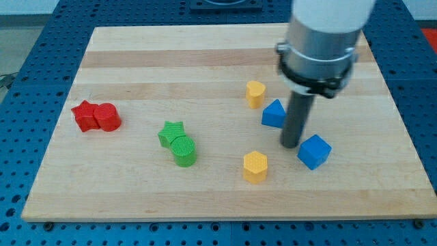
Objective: Move the blue triangle towards the blue cube
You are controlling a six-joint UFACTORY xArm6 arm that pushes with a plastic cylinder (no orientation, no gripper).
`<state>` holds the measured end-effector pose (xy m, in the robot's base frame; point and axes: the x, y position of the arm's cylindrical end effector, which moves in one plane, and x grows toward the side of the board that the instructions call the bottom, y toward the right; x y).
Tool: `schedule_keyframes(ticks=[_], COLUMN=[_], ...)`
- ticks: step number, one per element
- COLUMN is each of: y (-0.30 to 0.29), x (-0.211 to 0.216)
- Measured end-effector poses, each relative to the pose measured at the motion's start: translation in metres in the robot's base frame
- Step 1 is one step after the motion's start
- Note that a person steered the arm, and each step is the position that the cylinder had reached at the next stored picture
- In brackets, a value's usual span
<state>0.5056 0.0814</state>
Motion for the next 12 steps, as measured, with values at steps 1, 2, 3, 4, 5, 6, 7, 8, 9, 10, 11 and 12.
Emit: schedule_keyframes(ticks=[1,2,3,4,5,6,7,8,9,10,11,12], y=[-0.049,-0.06,-0.054,-0.054,-0.03,0.0,0.007,0.007,0.007,0.005,0.002,0.018], x=[0.001,-0.006,-0.054,-0.055,-0.056,-0.056,-0.056,-0.049,-0.024,-0.029,-0.069,-0.07])
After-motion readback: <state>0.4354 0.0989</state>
